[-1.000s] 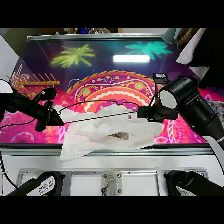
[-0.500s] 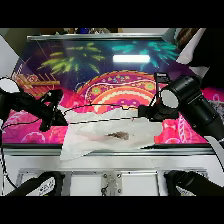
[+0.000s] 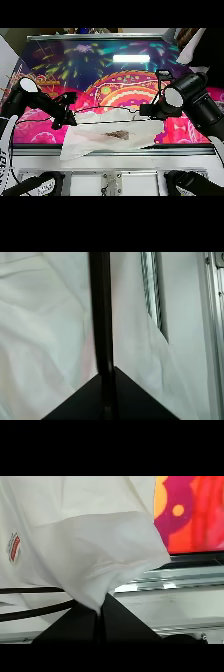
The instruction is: Fold the clothes and pants, and hang the long-sleeved shirts on hangers.
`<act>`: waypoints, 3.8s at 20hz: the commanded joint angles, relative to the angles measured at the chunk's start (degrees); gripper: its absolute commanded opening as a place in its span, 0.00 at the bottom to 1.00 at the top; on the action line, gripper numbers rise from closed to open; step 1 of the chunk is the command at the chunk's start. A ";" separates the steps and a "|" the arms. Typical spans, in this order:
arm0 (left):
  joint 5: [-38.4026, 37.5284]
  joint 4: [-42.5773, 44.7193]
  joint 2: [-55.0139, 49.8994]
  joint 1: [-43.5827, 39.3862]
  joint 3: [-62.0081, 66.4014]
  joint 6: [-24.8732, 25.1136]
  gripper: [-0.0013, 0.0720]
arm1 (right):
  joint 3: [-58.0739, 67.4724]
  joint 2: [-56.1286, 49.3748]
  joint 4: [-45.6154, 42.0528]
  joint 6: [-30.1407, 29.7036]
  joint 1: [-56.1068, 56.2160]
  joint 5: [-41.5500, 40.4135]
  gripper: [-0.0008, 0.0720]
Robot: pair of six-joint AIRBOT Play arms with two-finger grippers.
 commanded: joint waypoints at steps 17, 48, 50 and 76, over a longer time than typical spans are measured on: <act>4.09 -2.27 -4.42 -1.44 0.04 1.79 0.03 | 2.99 1.88 -4.33 -4.98 0.11 5.70 0.03; 3.76 -2.38 -4.42 -0.61 0.04 1.79 0.03 | 2.99 3.98 10.82 -3.30 3.98 -25.00 0.03; 3.74 -2.38 -4.42 -0.61 0.04 1.79 0.03 | 2.99 3.65 10.82 -3.30 4.55 -26.34 0.03; 3.23 -2.36 -4.42 -0.61 0.04 1.79 0.03 | 2.99 -3.89 16.76 -3.58 10.58 -45.72 0.03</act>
